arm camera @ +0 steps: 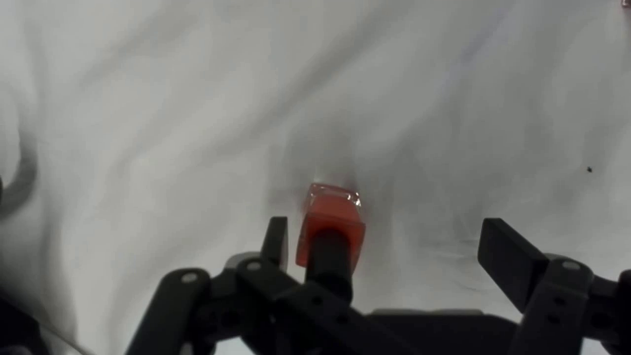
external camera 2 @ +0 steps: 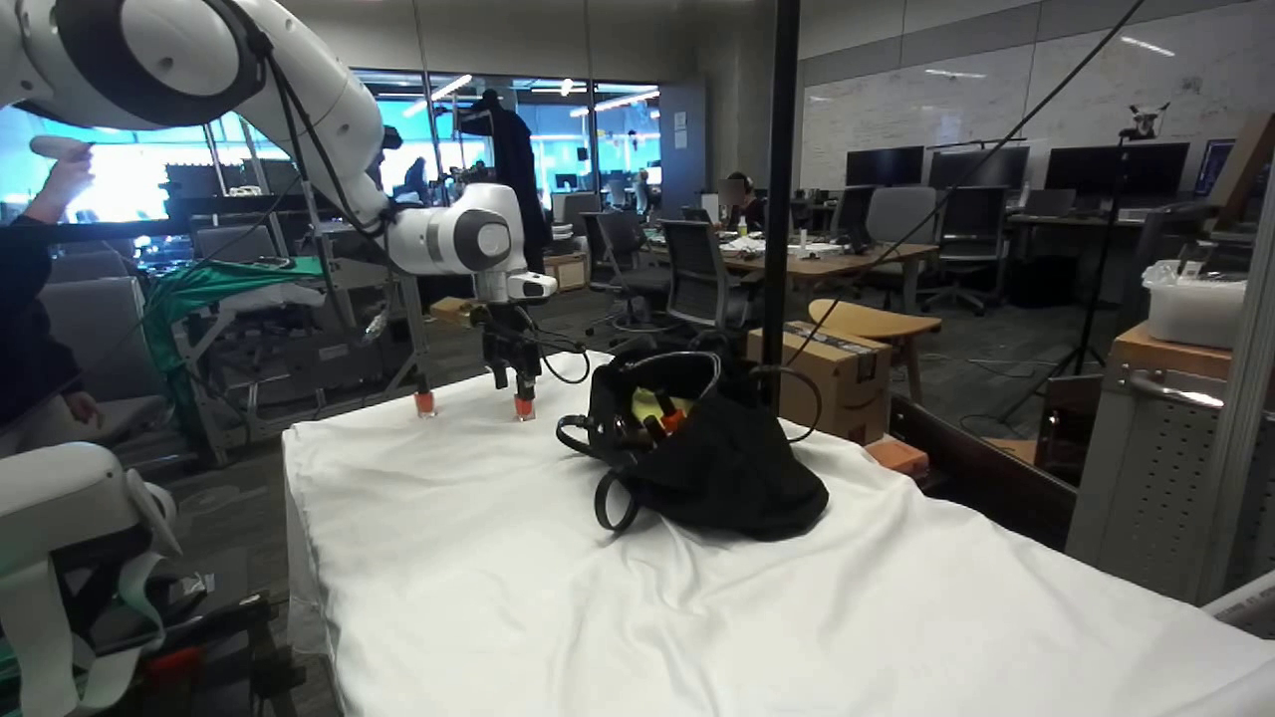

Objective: Pick up the nail polish and put them in the bag

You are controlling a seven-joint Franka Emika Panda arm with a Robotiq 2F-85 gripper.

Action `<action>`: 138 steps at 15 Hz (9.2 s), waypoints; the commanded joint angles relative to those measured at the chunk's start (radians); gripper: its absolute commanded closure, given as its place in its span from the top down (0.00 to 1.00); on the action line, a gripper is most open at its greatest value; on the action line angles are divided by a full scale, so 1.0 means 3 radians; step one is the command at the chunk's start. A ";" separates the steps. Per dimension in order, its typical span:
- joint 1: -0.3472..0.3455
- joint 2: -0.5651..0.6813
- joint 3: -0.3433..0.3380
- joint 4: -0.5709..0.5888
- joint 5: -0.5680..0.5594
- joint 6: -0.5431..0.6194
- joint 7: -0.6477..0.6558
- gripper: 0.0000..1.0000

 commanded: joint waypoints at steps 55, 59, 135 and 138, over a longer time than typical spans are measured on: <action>-0.0104 -0.0269 -0.0110 -0.0422 -0.0075 0.0080 -0.0104 0.16; -0.0263 -0.0496 -0.0144 -0.0583 -0.0075 0.0054 -0.0189 0.16; -0.0288 -0.1598 0.0413 -0.1843 -0.0392 -0.0200 0.1010 1.00; -0.0262 -0.1469 0.0519 -0.1726 -0.0219 -0.0182 0.0888 1.00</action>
